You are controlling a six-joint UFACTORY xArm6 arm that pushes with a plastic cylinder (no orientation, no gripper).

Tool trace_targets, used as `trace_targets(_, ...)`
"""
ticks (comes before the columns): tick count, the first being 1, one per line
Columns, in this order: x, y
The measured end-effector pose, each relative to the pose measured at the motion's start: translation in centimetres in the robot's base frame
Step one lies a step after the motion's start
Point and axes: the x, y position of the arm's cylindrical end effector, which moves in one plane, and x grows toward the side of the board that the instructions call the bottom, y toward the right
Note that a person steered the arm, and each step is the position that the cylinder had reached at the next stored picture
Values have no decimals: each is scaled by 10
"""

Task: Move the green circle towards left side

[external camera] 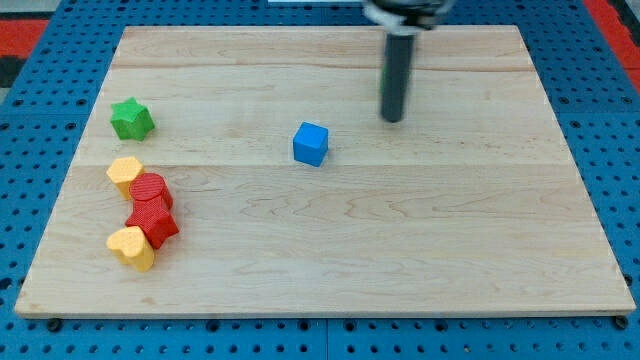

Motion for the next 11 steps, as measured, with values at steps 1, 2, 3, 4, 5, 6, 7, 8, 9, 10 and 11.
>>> trace_targets(1, -26, 64)
trace_targets(2, -67, 62)
trace_targets(3, -74, 27)
trace_targets(4, -52, -2)
trace_targets(5, -44, -36)
trace_targets(6, -49, -132)
trace_targets(7, -78, -143)
trace_targets(8, -116, -140)
trace_targets(9, -124, -158)
trace_targets(10, -115, -218)
trace_targets(11, -107, -231)
